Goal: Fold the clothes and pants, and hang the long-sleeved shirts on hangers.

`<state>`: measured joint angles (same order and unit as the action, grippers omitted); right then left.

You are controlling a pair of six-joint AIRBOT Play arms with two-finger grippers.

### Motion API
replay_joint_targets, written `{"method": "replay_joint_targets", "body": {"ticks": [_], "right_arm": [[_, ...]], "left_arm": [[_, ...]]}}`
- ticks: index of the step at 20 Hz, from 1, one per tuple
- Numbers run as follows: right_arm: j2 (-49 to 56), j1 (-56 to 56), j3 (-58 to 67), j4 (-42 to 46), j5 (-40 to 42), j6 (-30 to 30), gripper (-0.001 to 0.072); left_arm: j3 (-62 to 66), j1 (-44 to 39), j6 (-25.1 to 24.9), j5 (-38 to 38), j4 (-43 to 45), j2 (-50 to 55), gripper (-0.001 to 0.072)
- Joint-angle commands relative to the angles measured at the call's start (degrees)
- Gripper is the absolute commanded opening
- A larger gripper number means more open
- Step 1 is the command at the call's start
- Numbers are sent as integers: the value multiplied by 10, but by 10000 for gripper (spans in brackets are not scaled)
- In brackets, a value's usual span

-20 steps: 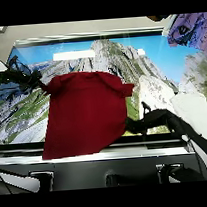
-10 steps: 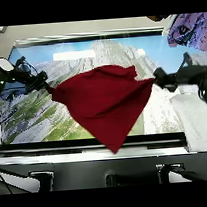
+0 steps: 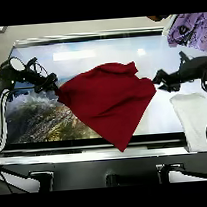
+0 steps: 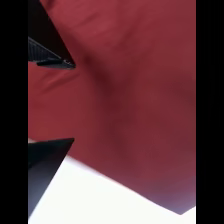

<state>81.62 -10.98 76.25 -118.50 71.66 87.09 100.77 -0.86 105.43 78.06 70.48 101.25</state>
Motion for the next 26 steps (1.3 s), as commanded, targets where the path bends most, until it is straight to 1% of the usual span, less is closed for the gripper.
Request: {"method": "replay_joint_targets", "body": {"ticks": [1,2,5,6,8,12,13,14,17,19,20,21,22,23,25,26], "right_arm": [[-87,0,-154,-55,20,68,490],[-126,5,-238,-90,-9,68,491],[-223,53,-440,-155,-68,59,491],[-246,78,-487,-170,-88,51,491],[-277,137,-551,-174,-127,10,491],[-281,216,-571,-175,-196,-47,490],[-281,228,-571,-174,-215,-62,474],[-276,239,-571,-174,-233,-73,475],[-244,268,-571,-181,-260,-77,475],[-224,294,-570,-207,-296,-77,474],[-216,308,-568,-223,-313,-76,447],[-210,322,-565,-238,-327,-76,332],[-209,334,-558,-243,-337,-68,201],[-209,336,-546,-243,-337,-56,27],[-215,316,-491,-231,-327,-44,28],[-220,292,-448,-221,-307,-38,28]], "left_arm": [[0,2,0,8,0,0,16],[0,2,0,8,0,0,16],[0,2,0,10,0,0,16],[0,2,0,11,0,0,16],[0,2,0,11,0,0,15],[0,2,0,11,0,0,16],[0,2,0,11,0,0,16],[0,2,0,11,0,0,16],[0,2,0,10,0,1,16],[0,2,0,10,0,3,16],[0,2,0,10,0,3,16],[0,2,0,10,1,3,16],[0,2,0,10,1,3,16],[0,3,0,10,0,2,16],[8,10,-5,10,0,-6,15],[21,14,-6,10,0,-14,15]]}}
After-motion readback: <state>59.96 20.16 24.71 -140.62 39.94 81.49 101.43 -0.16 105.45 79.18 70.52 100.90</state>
